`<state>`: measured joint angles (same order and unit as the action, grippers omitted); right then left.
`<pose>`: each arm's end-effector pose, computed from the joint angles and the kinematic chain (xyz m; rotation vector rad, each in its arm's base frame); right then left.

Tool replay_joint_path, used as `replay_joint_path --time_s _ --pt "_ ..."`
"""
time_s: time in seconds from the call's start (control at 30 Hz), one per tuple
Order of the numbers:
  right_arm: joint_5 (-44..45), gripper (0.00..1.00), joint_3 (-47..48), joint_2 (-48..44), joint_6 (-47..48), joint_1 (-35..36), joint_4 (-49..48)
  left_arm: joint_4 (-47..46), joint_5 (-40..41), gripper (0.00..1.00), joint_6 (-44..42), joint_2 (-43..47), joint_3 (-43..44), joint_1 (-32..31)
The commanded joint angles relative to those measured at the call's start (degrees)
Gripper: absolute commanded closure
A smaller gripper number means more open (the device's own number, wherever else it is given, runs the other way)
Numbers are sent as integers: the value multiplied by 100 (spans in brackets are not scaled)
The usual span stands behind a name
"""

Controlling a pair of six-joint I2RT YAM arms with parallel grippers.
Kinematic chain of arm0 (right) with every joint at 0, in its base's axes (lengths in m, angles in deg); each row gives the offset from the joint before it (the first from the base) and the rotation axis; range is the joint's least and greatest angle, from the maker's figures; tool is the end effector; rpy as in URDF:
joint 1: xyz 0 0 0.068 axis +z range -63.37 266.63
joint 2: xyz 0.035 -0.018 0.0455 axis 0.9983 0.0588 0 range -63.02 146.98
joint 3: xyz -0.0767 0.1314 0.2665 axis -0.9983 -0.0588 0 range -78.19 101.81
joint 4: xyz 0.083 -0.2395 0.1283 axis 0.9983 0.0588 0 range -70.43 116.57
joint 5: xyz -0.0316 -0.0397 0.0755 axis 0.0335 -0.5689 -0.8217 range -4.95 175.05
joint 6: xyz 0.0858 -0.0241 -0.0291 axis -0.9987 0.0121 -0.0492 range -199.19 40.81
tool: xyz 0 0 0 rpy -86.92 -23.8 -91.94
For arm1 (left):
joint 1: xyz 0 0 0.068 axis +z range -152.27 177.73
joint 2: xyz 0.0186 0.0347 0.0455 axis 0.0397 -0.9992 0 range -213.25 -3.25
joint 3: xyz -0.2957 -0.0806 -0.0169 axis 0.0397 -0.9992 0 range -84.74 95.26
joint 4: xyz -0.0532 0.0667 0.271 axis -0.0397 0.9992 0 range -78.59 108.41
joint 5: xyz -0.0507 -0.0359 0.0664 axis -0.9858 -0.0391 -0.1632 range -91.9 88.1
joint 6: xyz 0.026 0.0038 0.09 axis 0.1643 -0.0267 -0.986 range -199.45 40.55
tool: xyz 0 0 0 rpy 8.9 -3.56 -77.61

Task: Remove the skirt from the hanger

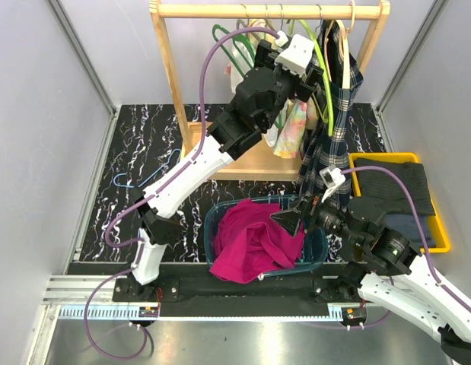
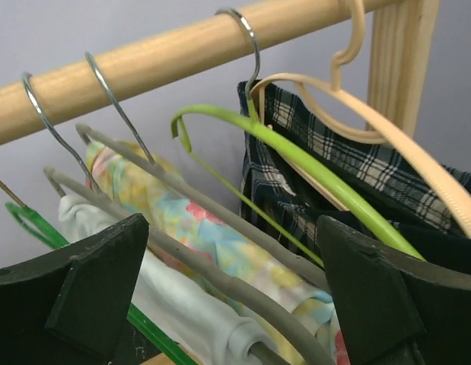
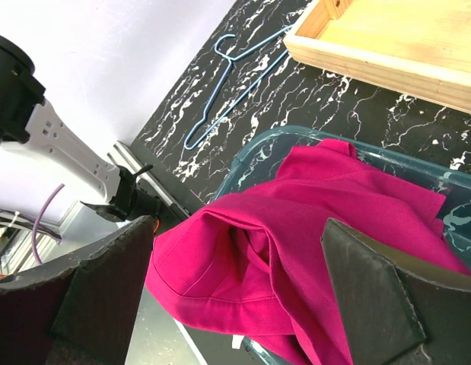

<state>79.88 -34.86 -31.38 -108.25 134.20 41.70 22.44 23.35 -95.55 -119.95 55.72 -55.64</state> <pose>0.1108 0.1323 0.3550 -0.3708 1.8372 1.0334 0.3412 -0.3984 0.5773 0.4493 1.2991 -0.2480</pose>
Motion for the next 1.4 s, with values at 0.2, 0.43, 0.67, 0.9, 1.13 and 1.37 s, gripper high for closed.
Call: replay_joint_path --time_s 0.2,0.43,0.67,0.9,1.13,1.37 --pt "-107 0 -167 -44 -162 7 -279 -373 542 1 -16 1254 -924 230" --pt "-195 0 -264 -44 -214 7 -394 -311 480 1 -148 1949 -1591 335" --pt "-160 0 -264 -70 -214 7 -420 -241 437 1 -148 1968 -1654 388" --pt "-98 0 -290 -149 -276 7 -359 92 164 1 -34 1230 -400 423" --pt "-37 0 -299 -263 -337 -2 -253 -109 129 1 71 860 -291 792" --pt "-72 0 -378 -316 -416 -2 -209 -321 33 1 89 693 -72 1258"
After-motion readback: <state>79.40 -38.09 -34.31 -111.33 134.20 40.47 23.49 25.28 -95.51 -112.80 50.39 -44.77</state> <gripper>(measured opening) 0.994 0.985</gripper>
